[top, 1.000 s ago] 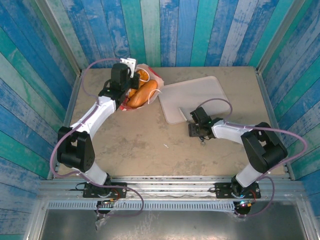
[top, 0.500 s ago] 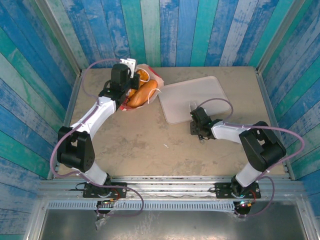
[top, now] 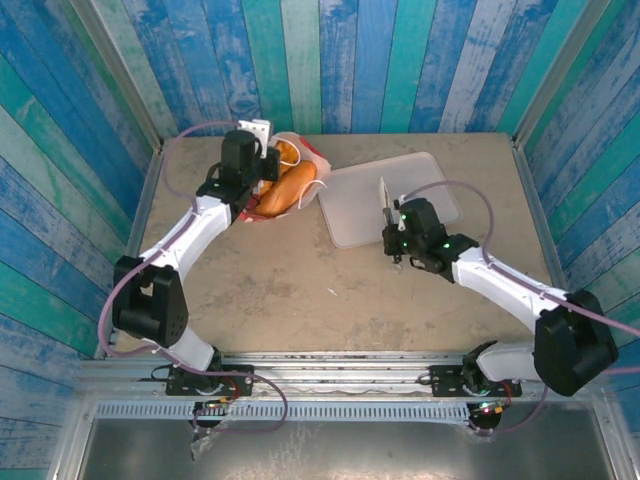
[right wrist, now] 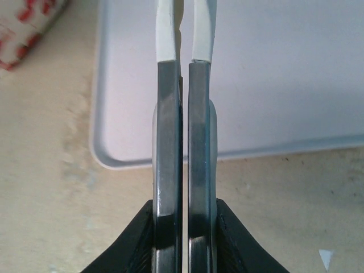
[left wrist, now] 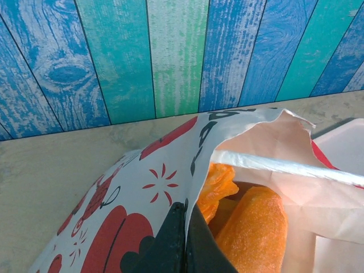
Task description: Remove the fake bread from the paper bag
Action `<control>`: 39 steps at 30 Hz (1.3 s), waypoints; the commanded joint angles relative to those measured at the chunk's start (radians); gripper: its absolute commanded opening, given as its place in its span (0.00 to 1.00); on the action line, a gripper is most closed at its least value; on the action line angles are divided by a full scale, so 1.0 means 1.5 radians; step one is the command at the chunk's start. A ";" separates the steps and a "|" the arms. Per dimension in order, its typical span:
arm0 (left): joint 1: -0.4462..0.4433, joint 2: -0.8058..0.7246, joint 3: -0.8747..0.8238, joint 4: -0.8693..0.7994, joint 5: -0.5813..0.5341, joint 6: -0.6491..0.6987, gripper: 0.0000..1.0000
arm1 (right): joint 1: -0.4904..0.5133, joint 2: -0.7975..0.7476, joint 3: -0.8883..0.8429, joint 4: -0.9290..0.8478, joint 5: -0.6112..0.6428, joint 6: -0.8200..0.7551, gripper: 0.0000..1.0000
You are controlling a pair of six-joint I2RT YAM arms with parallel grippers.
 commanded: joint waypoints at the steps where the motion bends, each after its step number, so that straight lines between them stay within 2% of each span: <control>1: -0.003 -0.053 -0.019 0.017 0.010 -0.030 0.00 | -0.021 -0.030 0.023 0.009 -0.059 -0.011 0.21; 5: -0.003 -0.052 -0.028 0.023 0.006 -0.044 0.00 | -0.047 -0.047 0.039 0.011 -0.115 -0.017 0.19; 10: -0.007 -0.048 -0.030 0.023 0.011 -0.061 0.00 | -0.082 -0.050 0.058 0.020 -0.240 -0.009 0.21; 15: -0.022 -0.043 -0.033 0.025 0.017 -0.078 0.00 | -0.108 -0.042 0.080 0.020 -0.352 0.011 0.30; 18: -0.036 -0.037 -0.033 0.027 0.013 -0.084 0.00 | -0.124 -0.039 0.090 0.015 -0.396 0.020 0.33; 26: -0.059 -0.010 -0.024 0.041 0.012 -0.098 0.00 | -0.157 -0.039 0.096 0.012 -0.456 0.038 0.41; 39: -0.065 0.017 -0.024 0.064 0.025 -0.108 0.00 | -0.164 -0.067 0.114 -0.058 -0.514 0.054 0.35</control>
